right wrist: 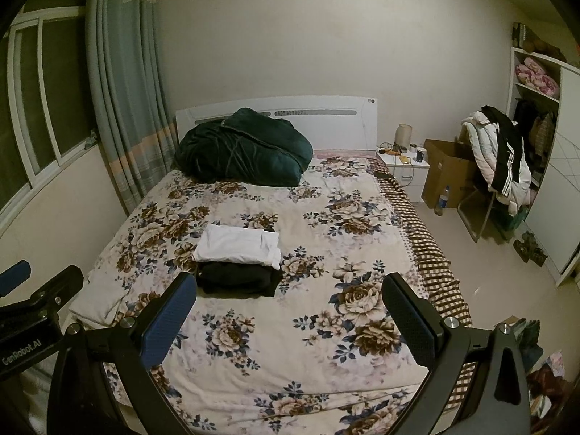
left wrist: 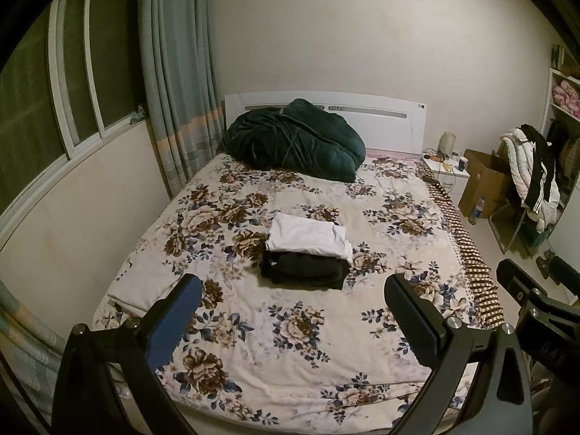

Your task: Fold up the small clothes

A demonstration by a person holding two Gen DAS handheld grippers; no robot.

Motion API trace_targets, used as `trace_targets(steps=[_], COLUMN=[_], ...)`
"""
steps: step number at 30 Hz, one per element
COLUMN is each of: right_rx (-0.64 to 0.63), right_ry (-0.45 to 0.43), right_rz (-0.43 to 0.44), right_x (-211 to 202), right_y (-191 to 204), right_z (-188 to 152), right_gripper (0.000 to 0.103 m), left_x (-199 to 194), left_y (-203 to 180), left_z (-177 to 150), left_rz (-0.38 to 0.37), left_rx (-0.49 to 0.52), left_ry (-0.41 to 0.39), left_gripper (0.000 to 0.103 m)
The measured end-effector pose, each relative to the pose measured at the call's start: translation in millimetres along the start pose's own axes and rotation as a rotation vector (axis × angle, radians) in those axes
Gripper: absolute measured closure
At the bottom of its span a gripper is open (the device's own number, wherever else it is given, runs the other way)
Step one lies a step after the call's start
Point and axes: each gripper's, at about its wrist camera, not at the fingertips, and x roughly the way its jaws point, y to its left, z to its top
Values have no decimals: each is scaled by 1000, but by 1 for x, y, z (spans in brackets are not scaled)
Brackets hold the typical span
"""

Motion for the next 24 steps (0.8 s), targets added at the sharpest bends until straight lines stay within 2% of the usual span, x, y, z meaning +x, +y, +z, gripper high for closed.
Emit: trace_targets(steps=[24], right_rx=[9], right_ry=[-2], right_rz=[-4], right_x=[2], right_y=[0], right_z=[-2], right_gripper=[0], left_x=[-2], left_y=[10], left_z=[5], left_rz=[-4], left_rx=[1], left_ry=[-15], left_gripper=[0])
